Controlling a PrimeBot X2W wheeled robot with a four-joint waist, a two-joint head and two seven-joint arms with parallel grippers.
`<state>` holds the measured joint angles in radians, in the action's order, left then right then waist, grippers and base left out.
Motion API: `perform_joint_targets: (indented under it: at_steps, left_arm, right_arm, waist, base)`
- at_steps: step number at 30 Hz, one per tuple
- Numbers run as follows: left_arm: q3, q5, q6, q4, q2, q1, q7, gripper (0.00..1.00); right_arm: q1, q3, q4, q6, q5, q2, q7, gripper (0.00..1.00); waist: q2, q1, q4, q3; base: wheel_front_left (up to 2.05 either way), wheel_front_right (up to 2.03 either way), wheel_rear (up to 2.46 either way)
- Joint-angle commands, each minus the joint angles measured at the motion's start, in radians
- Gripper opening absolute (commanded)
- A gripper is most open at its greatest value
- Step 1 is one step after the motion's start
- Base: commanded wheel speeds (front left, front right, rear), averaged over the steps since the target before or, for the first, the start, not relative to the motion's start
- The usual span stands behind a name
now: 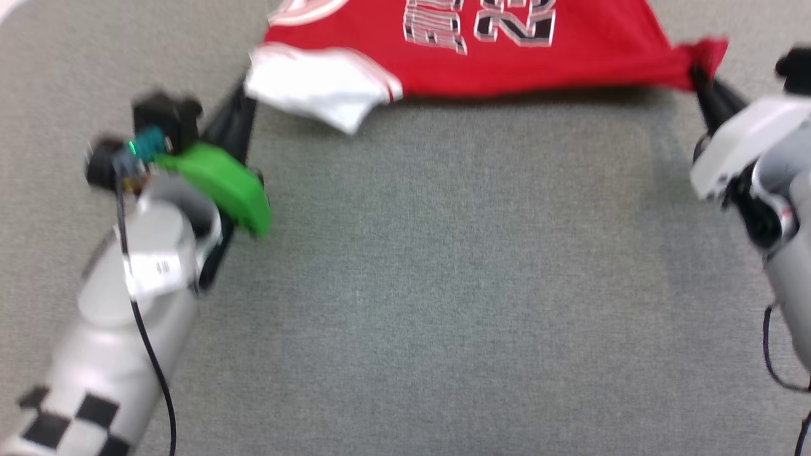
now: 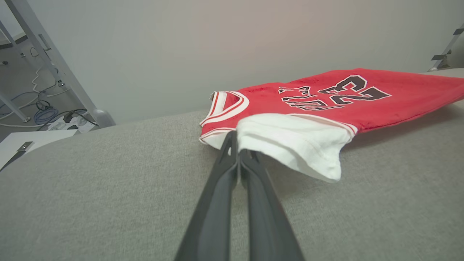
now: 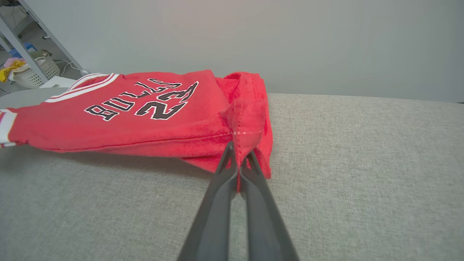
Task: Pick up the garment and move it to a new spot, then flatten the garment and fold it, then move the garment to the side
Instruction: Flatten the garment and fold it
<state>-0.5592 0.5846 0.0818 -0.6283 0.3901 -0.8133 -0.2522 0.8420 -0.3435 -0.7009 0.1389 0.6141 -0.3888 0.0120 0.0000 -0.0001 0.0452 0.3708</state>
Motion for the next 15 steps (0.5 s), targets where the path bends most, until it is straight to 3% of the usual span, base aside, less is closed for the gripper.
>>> perform_joint_targets:
  at_steps: [1,6,15]
  left_arm:
    - [-0.003,0.013,-0.013,0.017,0.007,0.059,0.004,0.0]
    - [-0.007,0.069,-0.058,0.129,0.059,0.325,0.042,0.0]
    - [-0.04,0.105,-0.108,0.305,0.141,0.564,0.143,0.0]
  right_arm:
    - [-0.041,-0.003,0.002,-0.008,0.026,-0.008,0.003,0.0]
    - [-0.228,-0.017,0.013,-0.008,0.127,-0.015,0.013,0.0]
    - [-0.411,-0.031,0.061,-0.008,0.215,-0.031,0.016,0.0]
  waist:
    - [0.0,0.0001,0.02,-0.124]
    - [0.0,0.0001,0.033,-0.221]
    - [0.0,0.0001,0.053,-0.309]
  base:
    - [0.0,0.0,0.0]
    - [0.0,0.0,0.0]
    - [0.0,0.0,0.0]
